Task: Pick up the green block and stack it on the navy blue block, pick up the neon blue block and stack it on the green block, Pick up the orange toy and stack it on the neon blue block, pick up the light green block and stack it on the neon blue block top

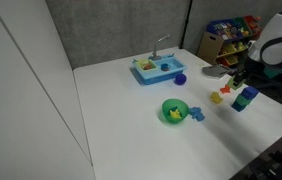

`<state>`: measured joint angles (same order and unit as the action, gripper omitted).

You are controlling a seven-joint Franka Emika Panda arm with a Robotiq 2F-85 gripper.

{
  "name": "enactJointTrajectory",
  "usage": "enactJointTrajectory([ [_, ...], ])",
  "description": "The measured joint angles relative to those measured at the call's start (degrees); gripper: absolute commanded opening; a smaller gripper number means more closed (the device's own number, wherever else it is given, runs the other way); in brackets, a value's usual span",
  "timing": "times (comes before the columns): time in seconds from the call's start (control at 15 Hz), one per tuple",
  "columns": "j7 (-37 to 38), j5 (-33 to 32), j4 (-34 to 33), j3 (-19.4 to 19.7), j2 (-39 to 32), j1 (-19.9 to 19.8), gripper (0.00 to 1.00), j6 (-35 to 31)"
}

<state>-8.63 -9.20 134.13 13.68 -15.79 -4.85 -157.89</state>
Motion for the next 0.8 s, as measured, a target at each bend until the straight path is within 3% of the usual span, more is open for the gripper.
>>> enactJointTrajectory([
  [0.33,1.6,-0.9,0.0,1.9,4.5,-2.5,0.32,2.9],
  [0.8,1.8,-1.1,0.2,2.9,5.0,-6.7,0.32,3.2],
])
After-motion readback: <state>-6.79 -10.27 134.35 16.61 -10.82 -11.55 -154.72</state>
